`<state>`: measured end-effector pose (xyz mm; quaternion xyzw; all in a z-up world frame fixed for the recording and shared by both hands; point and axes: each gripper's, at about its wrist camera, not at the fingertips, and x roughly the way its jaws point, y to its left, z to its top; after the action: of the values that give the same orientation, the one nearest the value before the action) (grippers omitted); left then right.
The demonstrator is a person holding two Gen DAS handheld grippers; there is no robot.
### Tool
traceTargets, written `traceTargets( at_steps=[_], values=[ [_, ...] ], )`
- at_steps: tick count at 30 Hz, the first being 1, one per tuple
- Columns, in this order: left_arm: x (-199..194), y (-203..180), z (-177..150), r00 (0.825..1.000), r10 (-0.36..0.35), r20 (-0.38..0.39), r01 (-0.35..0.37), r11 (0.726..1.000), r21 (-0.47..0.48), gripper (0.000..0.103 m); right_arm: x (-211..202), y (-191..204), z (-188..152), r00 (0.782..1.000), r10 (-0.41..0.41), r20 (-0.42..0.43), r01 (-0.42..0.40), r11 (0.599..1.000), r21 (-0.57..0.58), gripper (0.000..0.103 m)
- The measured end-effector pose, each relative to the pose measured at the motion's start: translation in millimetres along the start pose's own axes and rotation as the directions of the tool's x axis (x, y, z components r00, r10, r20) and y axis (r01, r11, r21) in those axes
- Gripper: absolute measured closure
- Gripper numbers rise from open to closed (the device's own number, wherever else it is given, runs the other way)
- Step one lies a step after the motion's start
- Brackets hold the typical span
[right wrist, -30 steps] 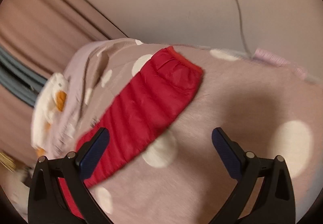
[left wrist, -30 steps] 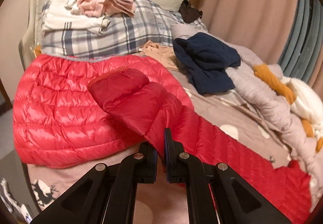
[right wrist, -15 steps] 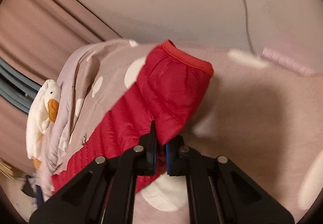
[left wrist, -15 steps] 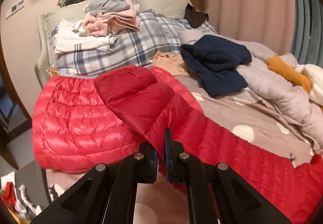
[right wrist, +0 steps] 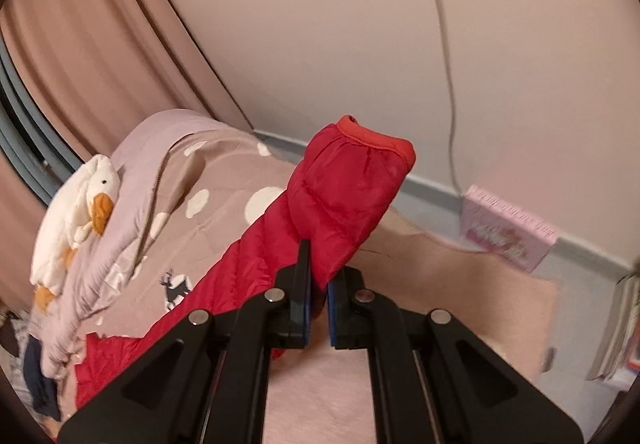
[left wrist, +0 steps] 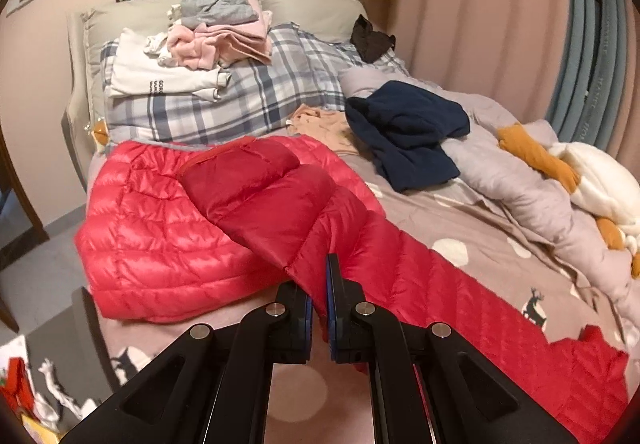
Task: Fold large clothes
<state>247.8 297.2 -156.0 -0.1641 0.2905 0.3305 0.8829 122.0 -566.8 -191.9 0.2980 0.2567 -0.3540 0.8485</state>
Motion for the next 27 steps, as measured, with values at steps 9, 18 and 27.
traceTargets(
  at_steps=[9, 18, 27],
  values=[
    [-29, -20, -7, 0.998, 0.007, 0.059, -0.011, 0.997, 0.071, 0.097, -46, 71, -4, 0.995, 0.055, 0.079, -0.045, 0.991, -0.124, 0.096],
    [-63, -31, -12, 0.991, -0.118, 0.057, 0.114, 0.992, 0.058, 0.097, -129, 228, -55, 0.944, 0.326, 0.057, -0.281, 0.881, -0.381, 0.095],
    [-91, -49, -23, 0.974, -0.212, 0.083, 0.201, 0.971, 0.127, 0.097, -185, 351, -184, 0.822, 0.538, -0.187, -0.526, 0.590, -0.613, 0.095]
  ],
)
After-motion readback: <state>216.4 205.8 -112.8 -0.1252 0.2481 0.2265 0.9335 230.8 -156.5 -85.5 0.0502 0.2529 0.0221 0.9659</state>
